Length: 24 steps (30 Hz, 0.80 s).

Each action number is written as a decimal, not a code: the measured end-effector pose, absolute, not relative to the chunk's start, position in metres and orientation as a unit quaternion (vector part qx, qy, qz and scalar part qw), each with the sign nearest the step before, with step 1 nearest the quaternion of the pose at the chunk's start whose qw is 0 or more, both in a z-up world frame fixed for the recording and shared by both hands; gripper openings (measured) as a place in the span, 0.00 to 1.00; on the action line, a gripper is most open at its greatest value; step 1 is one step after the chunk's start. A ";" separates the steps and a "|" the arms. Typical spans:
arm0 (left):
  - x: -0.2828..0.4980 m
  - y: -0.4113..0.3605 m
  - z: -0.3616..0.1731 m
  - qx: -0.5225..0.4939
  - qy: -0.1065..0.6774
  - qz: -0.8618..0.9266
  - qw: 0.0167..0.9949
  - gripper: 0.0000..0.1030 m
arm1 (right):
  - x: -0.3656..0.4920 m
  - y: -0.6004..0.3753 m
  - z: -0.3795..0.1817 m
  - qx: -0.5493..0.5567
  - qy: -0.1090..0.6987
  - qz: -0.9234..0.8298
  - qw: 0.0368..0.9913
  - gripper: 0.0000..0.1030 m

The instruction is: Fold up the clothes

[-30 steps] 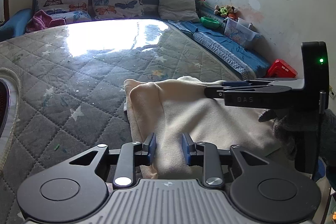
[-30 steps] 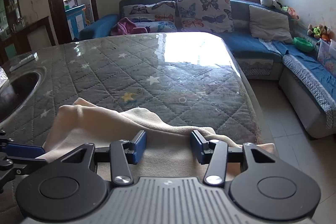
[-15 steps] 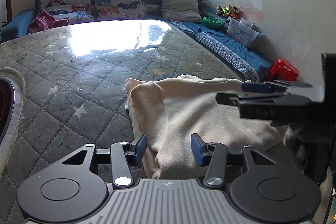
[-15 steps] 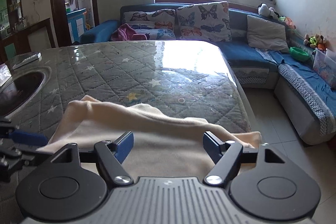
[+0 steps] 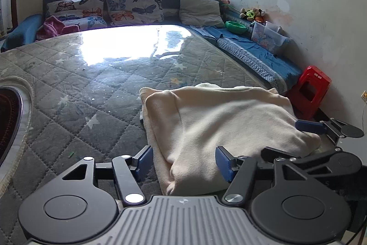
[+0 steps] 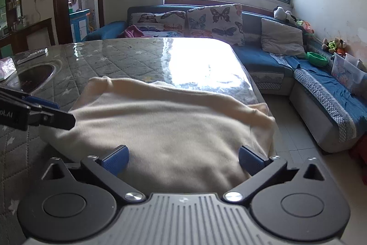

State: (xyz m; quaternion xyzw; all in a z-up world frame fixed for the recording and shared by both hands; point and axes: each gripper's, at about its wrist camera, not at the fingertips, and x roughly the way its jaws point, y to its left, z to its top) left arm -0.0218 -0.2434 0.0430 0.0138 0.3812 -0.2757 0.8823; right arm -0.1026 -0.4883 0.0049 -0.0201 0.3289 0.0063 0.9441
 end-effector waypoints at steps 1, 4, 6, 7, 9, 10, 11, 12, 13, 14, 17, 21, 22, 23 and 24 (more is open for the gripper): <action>-0.022 -0.243 0.042 0.015 0.383 -0.274 0.882 0.62 | -0.104 -0.487 0.003 -0.021 0.327 0.003 0.945 1.00; -0.021 -0.242 0.038 0.016 0.388 -0.266 0.882 0.62 | -0.108 -0.489 0.003 -0.015 0.325 0.001 0.946 1.00; -0.020 -0.240 0.038 0.012 0.390 -0.265 0.882 0.62 | -0.111 -0.489 0.005 -0.015 0.321 -0.003 0.947 1.00; -0.020 -0.239 0.039 0.009 0.390 -0.265 0.882 0.62 | -0.112 -0.489 0.006 -0.016 0.317 -0.005 0.948 1.00; -0.019 -0.239 0.042 0.008 0.388 -0.265 0.883 0.62 | -0.114 -0.488 0.006 -0.019 0.313 -0.008 0.949 1.00; -0.019 -0.241 0.043 0.009 0.387 -0.266 0.883 0.62 | -0.115 -0.488 0.006 -0.020 0.311 -0.009 0.950 1.00; -0.019 -0.242 0.045 0.010 0.385 -0.267 0.883 0.62 | -0.115 -0.488 0.005 -0.021 0.313 -0.009 0.950 1.00; -0.018 -0.244 0.046 0.012 0.384 -0.268 0.884 0.63 | -0.115 -0.488 0.004 -0.022 0.314 -0.009 0.949 1.00; -0.016 -0.246 0.047 0.014 0.382 -0.268 0.884 0.63 | -0.115 -0.488 0.002 -0.021 0.312 -0.009 0.950 1.00; -0.015 -0.248 0.048 0.017 0.381 -0.267 0.885 0.63 | -0.115 -0.489 0.001 -0.021 0.311 -0.008 0.950 1.00; -0.009 -0.256 0.050 0.025 0.378 -0.264 0.887 0.63 | -0.116 -0.490 -0.001 -0.019 0.306 -0.008 0.952 1.00; 0.002 -0.267 0.047 0.041 0.378 -0.255 0.889 0.63 | -0.118 -0.489 -0.007 -0.022 0.296 -0.005 0.955 1.00; 0.006 -0.270 0.046 0.043 0.380 -0.251 0.889 0.63 | -0.118 -0.489 -0.007 -0.022 0.295 -0.004 0.955 1.00; 0.009 -0.272 0.045 0.045 0.382 -0.248 0.889 0.63 | -0.118 -0.490 -0.007 -0.022 0.294 -0.003 0.956 1.00; 0.013 -0.274 0.043 0.049 0.383 -0.245 0.889 0.63 | -0.118 -0.490 -0.008 -0.019 0.294 -0.001 0.956 1.00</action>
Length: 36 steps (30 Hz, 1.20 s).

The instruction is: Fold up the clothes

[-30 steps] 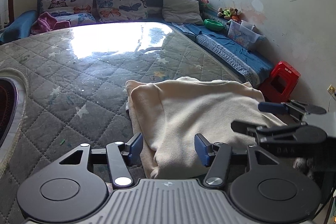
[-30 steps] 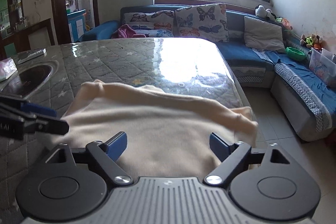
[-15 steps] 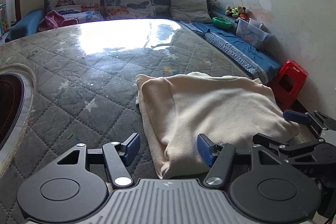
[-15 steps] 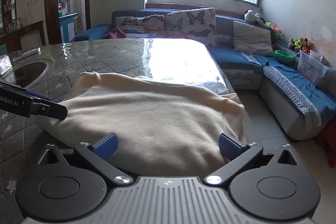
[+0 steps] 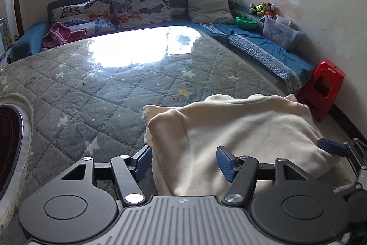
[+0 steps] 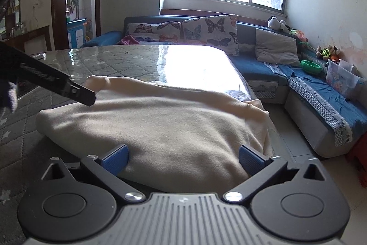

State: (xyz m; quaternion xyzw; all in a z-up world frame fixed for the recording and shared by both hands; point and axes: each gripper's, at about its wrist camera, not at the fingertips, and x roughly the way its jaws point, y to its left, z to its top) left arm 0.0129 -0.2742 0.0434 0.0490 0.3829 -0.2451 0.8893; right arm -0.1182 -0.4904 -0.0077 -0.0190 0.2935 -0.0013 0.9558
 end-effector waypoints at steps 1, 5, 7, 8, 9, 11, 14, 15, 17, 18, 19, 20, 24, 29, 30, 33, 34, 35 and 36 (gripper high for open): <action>0.016 -0.276 0.042 0.053 0.384 -0.242 0.890 0.63 | -0.118 -0.491 -0.008 -0.016 0.293 0.000 0.956 1.00; 0.028 -0.280 0.035 0.062 0.389 -0.230 0.890 0.65 | -0.119 -0.493 -0.009 -0.013 0.292 0.001 0.956 1.00; 0.032 -0.281 0.033 0.062 0.390 -0.227 0.890 0.67 | -0.119 -0.492 -0.009 -0.015 0.290 0.000 0.957 1.00; 0.034 -0.281 0.033 0.062 0.389 -0.226 0.891 0.68 | -0.119 -0.492 -0.009 -0.014 0.289 0.000 0.957 1.00; 0.036 -0.281 0.033 0.062 0.389 -0.225 0.891 0.68 | -0.119 -0.492 -0.009 -0.013 0.289 0.000 0.957 1.00; 0.037 -0.282 0.036 0.065 0.384 -0.221 0.894 0.68 | -0.119 -0.492 -0.009 -0.011 0.289 0.001 0.957 1.00; 0.036 -0.285 0.044 0.073 0.369 -0.220 0.900 0.67 | -0.120 -0.493 -0.010 -0.009 0.288 0.001 0.958 1.00; 0.037 -0.287 0.047 0.075 0.363 -0.222 0.902 0.67 | -0.122 -0.492 -0.010 -0.008 0.287 0.001 0.958 1.00; 0.036 -0.294 0.051 0.082 0.355 -0.235 0.901 0.67 | -0.123 -0.492 -0.010 -0.006 0.286 0.001 0.958 1.00; 0.036 -0.299 0.052 0.090 0.351 -0.241 0.900 0.67 | -0.123 -0.492 -0.010 -0.005 0.286 0.001 0.958 1.00; 0.036 -0.304 0.052 0.099 0.347 -0.247 0.900 0.67 | -0.124 -0.493 -0.010 -0.005 0.285 0.001 0.958 1.00; 0.036 -0.310 0.052 0.108 0.343 -0.254 0.898 0.66 | -0.124 -0.493 -0.010 -0.004 0.285 0.001 0.959 1.00; 0.042 -0.332 0.045 0.140 0.338 -0.274 0.889 0.63 | -0.125 -0.494 -0.009 0.000 0.283 0.002 0.959 1.00; 0.056 -0.343 0.030 0.158 0.346 -0.268 0.885 0.58 | -0.125 -0.494 -0.009 0.000 0.282 0.001 0.960 1.00; 0.058 -0.344 0.029 0.158 0.345 -0.267 0.886 0.58 | -0.125 -0.494 -0.009 0.001 0.281 0.001 0.960 1.00; 0.062 -0.346 0.027 0.160 0.345 -0.260 0.887 0.59 | -0.126 -0.494 -0.009 0.003 0.281 0.003 0.960 1.00; 0.062 -0.347 0.029 0.160 0.349 -0.257 0.887 0.59 | -0.126 -0.494 -0.009 0.003 0.281 0.003 0.960 1.00; 0.060 -0.349 0.032 0.161 0.347 -0.258 0.887 0.59 | -0.126 -0.493 -0.009 0.003 0.281 0.003 0.960 1.00; 0.057 -0.351 0.036 0.161 0.343 -0.262 0.888 0.58 | -0.126 -0.494 -0.009 0.003 0.281 0.003 0.960 1.00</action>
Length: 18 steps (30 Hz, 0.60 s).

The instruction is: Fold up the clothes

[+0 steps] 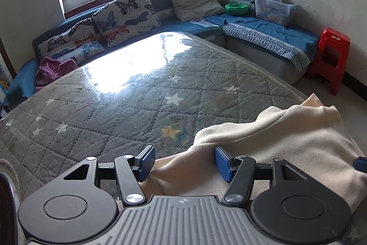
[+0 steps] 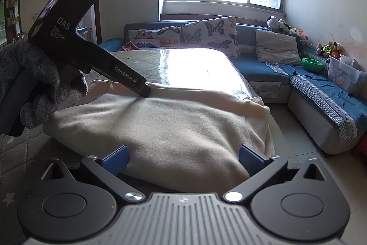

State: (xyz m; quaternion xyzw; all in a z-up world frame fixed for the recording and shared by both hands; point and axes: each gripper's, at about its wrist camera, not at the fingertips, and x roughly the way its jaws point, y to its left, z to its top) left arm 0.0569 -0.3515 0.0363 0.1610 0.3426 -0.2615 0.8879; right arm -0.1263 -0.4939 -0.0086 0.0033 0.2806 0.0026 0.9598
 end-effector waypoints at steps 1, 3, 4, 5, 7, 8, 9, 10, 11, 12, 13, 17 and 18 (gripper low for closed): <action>0.053 -0.354 0.041 0.160 0.337 -0.269 0.888 0.58 | -0.126 -0.494 -0.008 0.004 0.280 0.003 0.960 1.00; 0.045 -0.360 0.050 0.154 0.329 -0.295 0.884 0.58 | -0.127 -0.494 -0.008 0.004 0.280 0.003 0.960 1.00; 0.041 -0.367 0.053 0.154 0.327 -0.311 0.879 0.58 | -0.127 -0.494 -0.008 0.005 0.280 0.003 0.960 1.00; 0.038 -0.374 0.056 0.154 0.325 -0.326 0.874 0.58 | -0.127 -0.494 -0.009 0.006 0.280 0.003 0.960 1.00; 0.031 -0.392 0.056 0.164 0.319 -0.352 0.864 0.58 | -0.127 -0.495 -0.009 0.007 0.280 0.004 0.960 1.00; 0.030 -0.401 0.055 0.171 0.317 -0.361 0.860 0.58 | -0.127 -0.495 -0.008 0.009 0.279 0.005 0.960 1.00; 0.029 -0.410 0.052 0.176 0.318 -0.367 0.856 0.58 | -0.127 -0.496 -0.008 0.010 0.279 0.005 0.960 1.00; 0.029 -0.419 0.049 0.181 0.320 -0.372 0.852 0.58 | -0.127 -0.496 -0.008 0.011 0.278 0.005 0.960 1.00; 0.030 -0.428 0.046 0.185 0.322 -0.375 0.849 0.58 | -0.127 -0.496 -0.008 0.013 0.277 0.006 0.961 1.00; 0.031 -0.434 0.043 0.188 0.324 -0.376 0.848 0.58 | -0.127 -0.497 -0.008 0.015 0.277 0.006 0.961 1.00; 0.032 -0.440 0.040 0.190 0.326 -0.377 0.846 0.58 | -0.128 -0.497 -0.008 0.016 0.276 0.007 0.961 1.00; 0.036 -0.457 0.030 0.201 0.329 -0.377 0.842 0.58 | -0.128 -0.500 -0.008 0.020 0.275 0.008 0.961 1.00; 0.038 -0.459 0.028 0.201 0.331 -0.375 0.842 0.58 | -0.128 -0.501 -0.008 0.021 0.275 0.009 0.961 1.00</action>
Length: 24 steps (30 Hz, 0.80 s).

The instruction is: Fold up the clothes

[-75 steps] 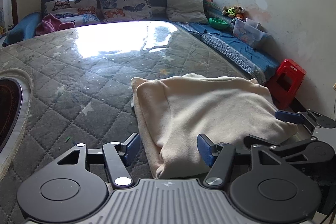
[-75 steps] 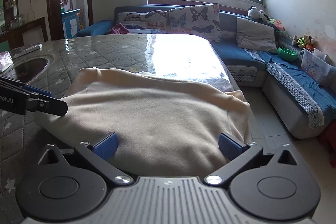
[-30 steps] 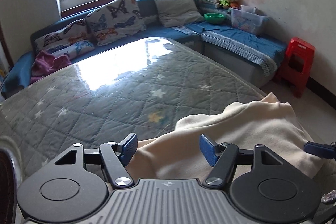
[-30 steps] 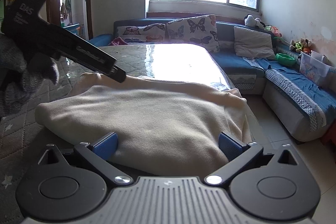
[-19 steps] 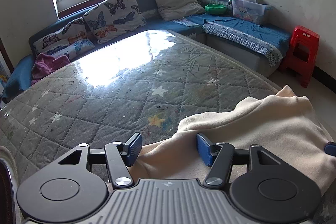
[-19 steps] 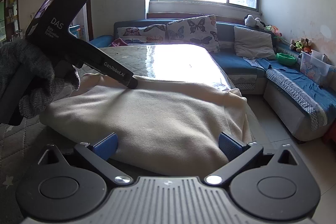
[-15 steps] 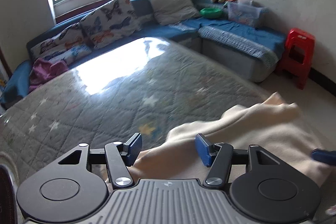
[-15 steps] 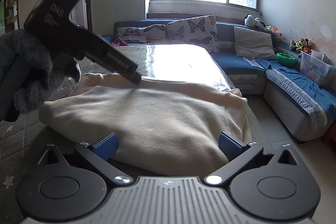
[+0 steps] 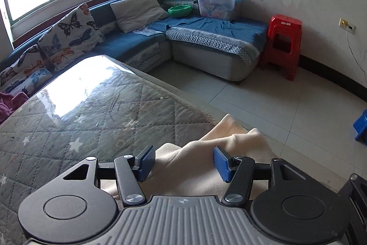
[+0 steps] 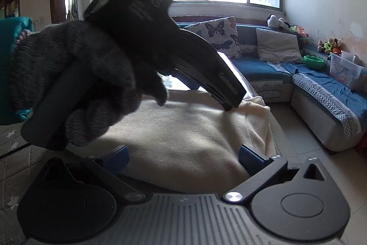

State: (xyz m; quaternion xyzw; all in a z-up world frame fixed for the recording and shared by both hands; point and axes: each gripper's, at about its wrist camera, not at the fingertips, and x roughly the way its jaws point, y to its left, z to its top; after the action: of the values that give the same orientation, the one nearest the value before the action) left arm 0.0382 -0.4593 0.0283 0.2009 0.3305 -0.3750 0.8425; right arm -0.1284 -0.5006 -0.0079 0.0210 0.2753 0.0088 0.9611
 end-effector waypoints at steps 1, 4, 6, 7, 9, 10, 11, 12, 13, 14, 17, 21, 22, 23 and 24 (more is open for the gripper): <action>0.041 -0.461 0.026 0.200 0.333 -0.372 0.843 0.58 | -0.129 -0.501 -0.008 0.021 0.276 0.009 0.961 1.00; 0.049 -0.464 0.021 0.192 0.339 -0.369 0.844 0.59 | -0.129 -0.503 -0.009 0.021 0.277 0.010 0.961 1.00; 0.050 -0.462 0.021 0.189 0.339 -0.369 0.844 0.59 | -0.129 -0.504 -0.008 0.022 0.277 0.011 0.961 1.00; 0.048 -0.461 0.023 0.188 0.336 -0.371 0.845 0.58 | -0.129 -0.504 -0.008 0.024 0.276 0.012 0.961 1.00; 0.045 -0.456 0.029 0.183 0.328 -0.379 0.846 0.58 | -0.129 -0.506 -0.008 0.026 0.276 0.013 0.961 1.00; 0.044 -0.454 0.031 0.182 0.326 -0.379 0.847 0.56 | -0.129 -0.506 -0.008 0.026 0.275 0.013 0.961 1.00; 0.043 -0.452 0.033 0.182 0.324 -0.379 0.848 0.51 | -0.130 -0.506 -0.008 0.026 0.275 0.013 0.961 1.00; 0.044 -0.451 0.033 0.182 0.325 -0.378 0.847 0.49 | -0.129 -0.506 -0.008 0.026 0.275 0.013 0.961 1.00; 0.045 -0.451 0.032 0.183 0.327 -0.376 0.847 0.49 | -0.129 -0.506 -0.008 0.026 0.276 0.013 0.961 1.00; 0.047 -0.451 0.030 0.185 0.330 -0.373 0.847 0.49 | -0.129 -0.506 -0.008 0.026 0.276 0.013 0.961 1.00; 0.051 -0.454 0.024 0.190 0.333 -0.370 0.846 0.49 | -0.130 -0.506 -0.009 0.028 0.275 0.014 0.961 1.00; 0.050 -0.450 0.025 0.182 0.328 -0.371 0.849 0.50 | -0.130 -0.503 -0.009 0.027 0.276 0.013 0.961 1.00; 0.050 -0.446 0.028 0.177 0.326 -0.374 0.850 0.50 | -0.130 -0.503 -0.009 0.027 0.276 0.013 0.961 1.00; 0.050 -0.442 0.031 0.176 0.323 -0.375 0.851 0.49 | -0.130 -0.503 -0.008 0.027 0.276 0.013 0.961 1.00; 0.051 -0.437 0.033 0.178 0.321 -0.374 0.852 0.49 | -0.130 -0.503 -0.008 0.027 0.276 0.013 0.961 1.00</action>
State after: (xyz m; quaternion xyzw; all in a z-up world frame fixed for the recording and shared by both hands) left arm 0.0508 -0.4373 0.0334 0.1776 0.3206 -0.3738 0.8521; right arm -0.1301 -0.5026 -0.0082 0.0270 0.2762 0.0131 0.9606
